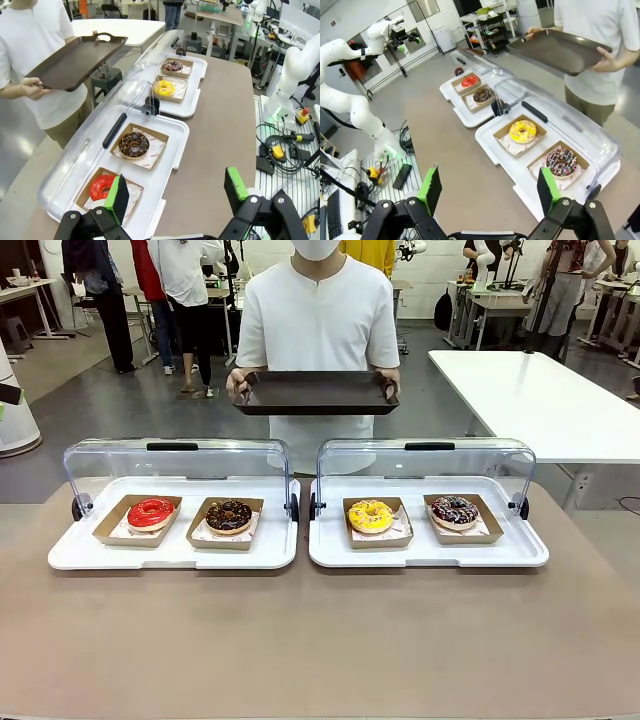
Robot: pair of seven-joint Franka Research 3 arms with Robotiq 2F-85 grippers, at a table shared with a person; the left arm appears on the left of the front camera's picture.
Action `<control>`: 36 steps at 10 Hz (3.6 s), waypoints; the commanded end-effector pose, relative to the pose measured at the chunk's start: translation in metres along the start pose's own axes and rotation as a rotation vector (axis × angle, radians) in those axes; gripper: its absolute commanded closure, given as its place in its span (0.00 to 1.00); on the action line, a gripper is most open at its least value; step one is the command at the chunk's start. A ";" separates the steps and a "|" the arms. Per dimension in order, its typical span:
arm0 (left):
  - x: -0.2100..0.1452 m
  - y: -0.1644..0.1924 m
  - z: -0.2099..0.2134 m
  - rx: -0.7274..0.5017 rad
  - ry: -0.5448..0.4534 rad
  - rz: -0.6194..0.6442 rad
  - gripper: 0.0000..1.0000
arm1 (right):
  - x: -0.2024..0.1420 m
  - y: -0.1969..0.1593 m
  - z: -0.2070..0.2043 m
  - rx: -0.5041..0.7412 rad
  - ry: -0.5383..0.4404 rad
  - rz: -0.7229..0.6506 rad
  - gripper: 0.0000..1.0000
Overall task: Provide the desired donut to the person.
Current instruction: Pick up and lift the Paper togo box containing the Donut pointed at by the person.
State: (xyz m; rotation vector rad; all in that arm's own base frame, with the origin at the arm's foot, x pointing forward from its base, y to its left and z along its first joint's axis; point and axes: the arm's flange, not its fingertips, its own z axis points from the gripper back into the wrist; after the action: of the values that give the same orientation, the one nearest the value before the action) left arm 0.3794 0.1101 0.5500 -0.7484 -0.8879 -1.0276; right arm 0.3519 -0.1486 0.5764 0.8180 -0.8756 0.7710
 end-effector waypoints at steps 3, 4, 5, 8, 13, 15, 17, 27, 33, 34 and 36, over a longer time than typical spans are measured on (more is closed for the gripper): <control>-0.011 -0.003 0.002 0.007 -0.044 0.000 0.00 | -0.002 -0.001 -0.002 0.039 0.006 0.021 0.00; -0.013 -0.003 0.004 0.010 -0.034 0.007 0.00 | 0.000 0.001 -0.005 0.042 0.046 0.031 0.00; -0.008 0.000 0.003 0.007 -0.019 0.011 0.00 | -0.002 0.000 -0.003 0.023 0.003 0.002 0.00; -0.008 0.000 0.003 0.007 -0.019 0.011 0.00 | -0.002 0.000 -0.003 0.023 0.003 0.002 0.00; -0.008 0.000 0.003 0.007 -0.019 0.011 0.00 | -0.002 0.000 -0.003 0.023 0.003 0.002 0.00; -0.008 0.000 0.003 0.007 -0.019 0.011 0.00 | -0.002 0.000 -0.003 0.023 0.003 0.002 0.00; -0.008 0.000 0.003 0.007 -0.019 0.011 0.00 | -0.002 0.000 -0.003 0.023 0.003 0.002 0.00; -0.008 0.000 0.003 0.007 -0.019 0.011 0.00 | -0.002 0.000 -0.003 0.023 0.003 0.002 0.00; -0.008 0.000 0.003 0.007 -0.019 0.011 0.00 | -0.002 0.000 -0.003 0.023 0.003 0.002 0.00; -0.008 0.000 0.003 0.007 -0.019 0.011 0.00 | -0.002 0.000 -0.003 0.023 0.003 0.002 0.00; -0.008 0.000 0.003 0.007 -0.019 0.011 0.00 | -0.002 0.000 -0.003 0.023 0.003 0.002 0.00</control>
State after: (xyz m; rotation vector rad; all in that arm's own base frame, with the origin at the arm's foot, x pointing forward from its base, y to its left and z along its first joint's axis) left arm 0.3769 0.1160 0.5437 -0.7524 -0.8960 -1.0069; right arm 0.3513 -0.1469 0.5739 0.8233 -0.8517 0.7837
